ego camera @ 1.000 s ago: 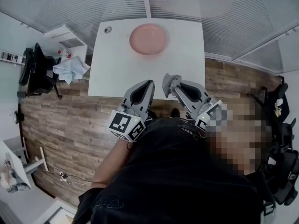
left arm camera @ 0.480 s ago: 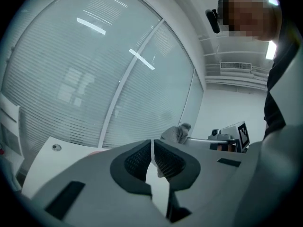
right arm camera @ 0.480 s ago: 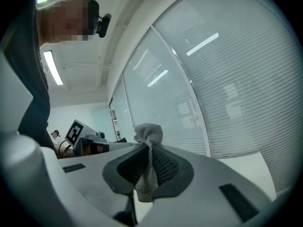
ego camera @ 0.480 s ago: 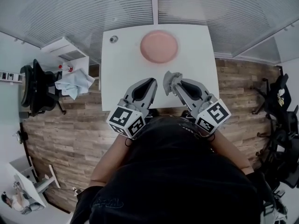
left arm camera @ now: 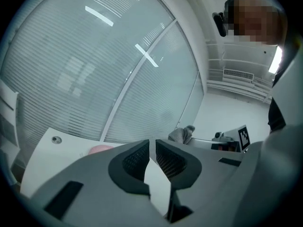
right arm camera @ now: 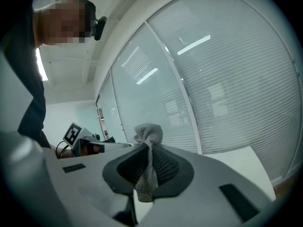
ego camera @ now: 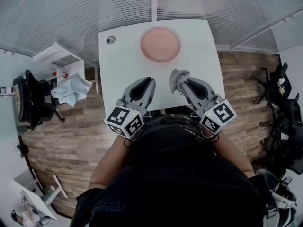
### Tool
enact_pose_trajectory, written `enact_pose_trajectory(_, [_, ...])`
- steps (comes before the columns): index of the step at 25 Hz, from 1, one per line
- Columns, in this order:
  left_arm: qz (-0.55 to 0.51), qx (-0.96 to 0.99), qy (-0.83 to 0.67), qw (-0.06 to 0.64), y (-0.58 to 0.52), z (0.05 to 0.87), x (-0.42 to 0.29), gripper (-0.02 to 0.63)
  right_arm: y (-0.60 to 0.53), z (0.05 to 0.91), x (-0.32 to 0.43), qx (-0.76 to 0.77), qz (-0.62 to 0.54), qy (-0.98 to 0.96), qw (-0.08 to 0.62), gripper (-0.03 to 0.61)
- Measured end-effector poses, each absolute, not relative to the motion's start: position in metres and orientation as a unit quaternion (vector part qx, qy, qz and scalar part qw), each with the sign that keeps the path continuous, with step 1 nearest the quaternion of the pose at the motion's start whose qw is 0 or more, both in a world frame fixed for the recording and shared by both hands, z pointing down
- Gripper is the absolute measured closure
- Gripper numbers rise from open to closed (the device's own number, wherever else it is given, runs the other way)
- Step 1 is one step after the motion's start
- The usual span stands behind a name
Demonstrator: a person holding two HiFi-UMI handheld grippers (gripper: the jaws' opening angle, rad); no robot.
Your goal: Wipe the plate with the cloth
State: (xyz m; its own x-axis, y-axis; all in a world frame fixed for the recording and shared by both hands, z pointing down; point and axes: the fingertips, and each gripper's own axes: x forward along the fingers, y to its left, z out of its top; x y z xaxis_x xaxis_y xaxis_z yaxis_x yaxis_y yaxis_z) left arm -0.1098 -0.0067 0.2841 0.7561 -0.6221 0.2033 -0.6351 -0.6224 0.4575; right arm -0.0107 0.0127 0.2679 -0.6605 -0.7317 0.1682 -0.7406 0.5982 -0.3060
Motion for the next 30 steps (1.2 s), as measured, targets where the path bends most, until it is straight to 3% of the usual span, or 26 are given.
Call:
enact_pose_trajectory(13, [0.027,0.875,-0.388,0.287,-0.048,0.306,-0.124,0.571,-0.047,0.302,0.011,0.415,0.224,-0.881,0.050,0.535])
enact_pose_trajectory(30, [0.111,0.840,-0.392,0.358,-0.120,0.406,-0.106,0.551,-0.145,0.381,0.030,0.417,0.277,-0.853,0.148,0.537])
